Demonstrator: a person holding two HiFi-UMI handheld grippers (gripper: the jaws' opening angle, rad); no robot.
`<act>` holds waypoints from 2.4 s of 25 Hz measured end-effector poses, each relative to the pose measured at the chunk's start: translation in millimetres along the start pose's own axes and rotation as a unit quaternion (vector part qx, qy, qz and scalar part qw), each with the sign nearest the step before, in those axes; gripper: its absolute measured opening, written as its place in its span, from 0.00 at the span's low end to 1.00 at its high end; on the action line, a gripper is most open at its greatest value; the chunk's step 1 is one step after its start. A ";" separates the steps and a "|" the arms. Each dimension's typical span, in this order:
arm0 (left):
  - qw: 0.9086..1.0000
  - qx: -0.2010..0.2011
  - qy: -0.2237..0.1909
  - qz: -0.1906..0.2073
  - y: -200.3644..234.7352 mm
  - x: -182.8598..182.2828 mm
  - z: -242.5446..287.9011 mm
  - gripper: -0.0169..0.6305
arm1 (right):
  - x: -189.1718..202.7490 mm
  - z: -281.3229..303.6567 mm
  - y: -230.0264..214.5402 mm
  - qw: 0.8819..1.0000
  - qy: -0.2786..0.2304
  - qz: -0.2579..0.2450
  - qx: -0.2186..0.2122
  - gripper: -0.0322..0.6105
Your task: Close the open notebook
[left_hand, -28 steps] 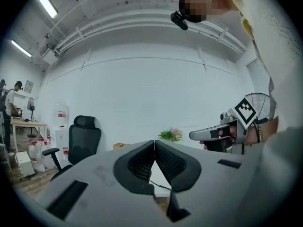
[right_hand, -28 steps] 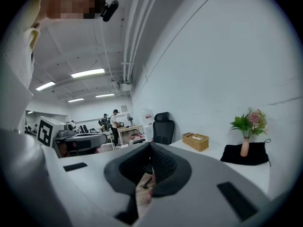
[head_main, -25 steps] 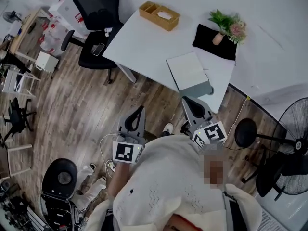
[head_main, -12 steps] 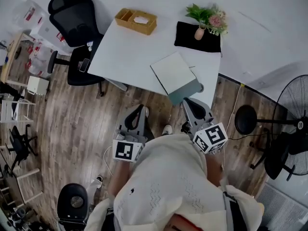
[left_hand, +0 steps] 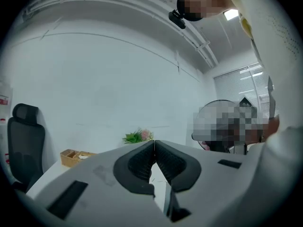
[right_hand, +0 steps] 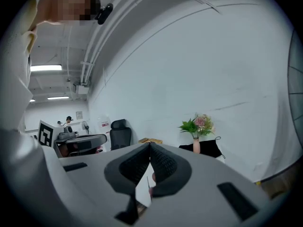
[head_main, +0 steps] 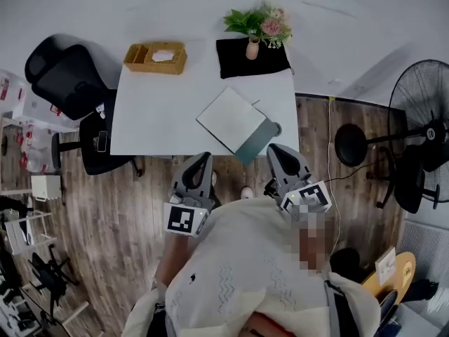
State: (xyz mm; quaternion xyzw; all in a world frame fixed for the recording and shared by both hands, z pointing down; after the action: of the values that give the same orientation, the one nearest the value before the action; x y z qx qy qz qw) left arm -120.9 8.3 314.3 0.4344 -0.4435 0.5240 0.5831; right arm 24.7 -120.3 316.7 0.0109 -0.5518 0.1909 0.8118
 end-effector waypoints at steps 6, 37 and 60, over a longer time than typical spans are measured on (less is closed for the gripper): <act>0.998 0.067 0.010 0.004 31.5 -4.5 25.7 0.05 | -9.3 15.6 5.1 0.998 -0.012 0.028 0.060 0.05; 0.933 0.330 0.110 0.091 -5.7 71.4 88.2 0.05 | 37.5 -25.5 41.5 0.952 -0.012 0.128 0.279 0.05; 0.844 0.415 0.254 0.225 -73.7 196.7 105.8 0.05 | 72.8 -55.3 44.4 0.927 0.020 0.174 0.331 0.05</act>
State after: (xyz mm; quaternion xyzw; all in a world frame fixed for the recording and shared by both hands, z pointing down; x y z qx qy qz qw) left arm -42.7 -55.5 526.8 0.3754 -0.1064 0.8680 0.3070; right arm 82.9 -44.8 352.0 0.1793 -0.4339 0.5009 0.7271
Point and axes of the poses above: the fingertips, and each gripper's own axes: z forward along the fingers, y to its left, x out of its underside, the point moved 4 cm from there along -z, backward along the fingers, and after that the axes turned 10 degrees about y, right-handed, at the moved point
